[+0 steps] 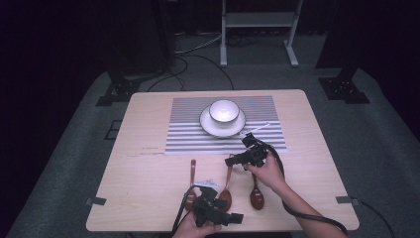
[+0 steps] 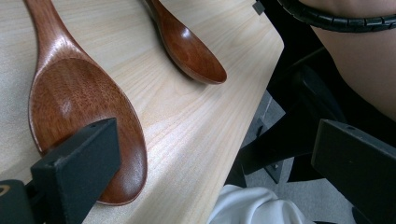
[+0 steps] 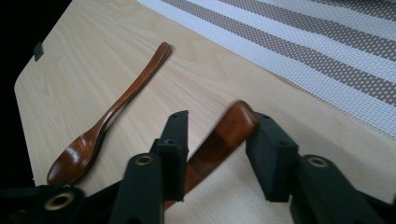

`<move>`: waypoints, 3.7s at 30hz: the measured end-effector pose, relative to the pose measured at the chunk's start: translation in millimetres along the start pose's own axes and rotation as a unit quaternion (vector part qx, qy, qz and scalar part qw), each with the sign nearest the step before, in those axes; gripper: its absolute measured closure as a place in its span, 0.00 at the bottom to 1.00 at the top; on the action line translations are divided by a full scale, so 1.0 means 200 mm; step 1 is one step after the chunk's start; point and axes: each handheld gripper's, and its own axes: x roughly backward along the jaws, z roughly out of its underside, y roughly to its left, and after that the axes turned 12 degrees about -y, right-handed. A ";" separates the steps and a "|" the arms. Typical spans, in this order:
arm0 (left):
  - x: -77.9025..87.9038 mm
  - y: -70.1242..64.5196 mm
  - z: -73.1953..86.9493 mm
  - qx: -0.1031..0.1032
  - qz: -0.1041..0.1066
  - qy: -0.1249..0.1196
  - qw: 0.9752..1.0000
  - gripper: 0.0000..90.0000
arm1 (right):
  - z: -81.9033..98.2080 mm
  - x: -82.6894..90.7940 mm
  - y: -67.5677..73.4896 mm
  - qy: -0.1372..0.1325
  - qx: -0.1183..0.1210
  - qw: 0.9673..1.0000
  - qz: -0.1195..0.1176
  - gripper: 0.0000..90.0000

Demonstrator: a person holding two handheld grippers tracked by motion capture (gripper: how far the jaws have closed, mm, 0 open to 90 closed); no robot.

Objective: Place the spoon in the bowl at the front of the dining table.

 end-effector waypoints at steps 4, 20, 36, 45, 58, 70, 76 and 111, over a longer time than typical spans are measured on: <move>0.00 0.00 0.00 0.001 -0.001 0.001 1.000 0.00 | 0.00 0.00 0.01 0.000 -0.004 1.000 -0.005 0.72; 0.16 0.03 -0.09 -0.013 -0.047 -0.058 0.997 0.00 | -0.11 0.17 -0.06 -0.068 -0.114 0.985 -0.109 0.91; 0.23 0.07 -0.11 -0.017 -0.074 -0.075 0.994 0.00 | -0.21 0.28 -0.19 -0.116 -0.155 0.977 -0.087 0.90; 0.23 0.07 -0.10 -0.019 -0.079 -0.074 0.994 0.00 | -0.30 0.32 -0.20 -0.133 -0.158 0.976 -0.070 0.90; 0.23 0.08 -0.11 -0.018 -0.082 -0.079 0.993 0.00 | -0.45 0.32 -0.19 -0.151 -0.155 0.975 -0.051 0.90; 0.25 0.08 -0.12 -0.019 -0.085 -0.085 0.993 0.00 | -0.56 0.32 -0.19 -0.164 -0.156 0.974 -0.028 0.90; 0.26 0.08 -0.12 -0.023 -0.088 -0.088 0.992 0.00 | -0.64 0.32 -0.18 -0.172 -0.154 0.973 -0.013 0.90; 0.27 0.08 -0.12 -0.023 -0.084 -0.096 0.992 0.00 | -0.90 0.33 -0.27 -0.270 -0.185 0.940 0.100 0.90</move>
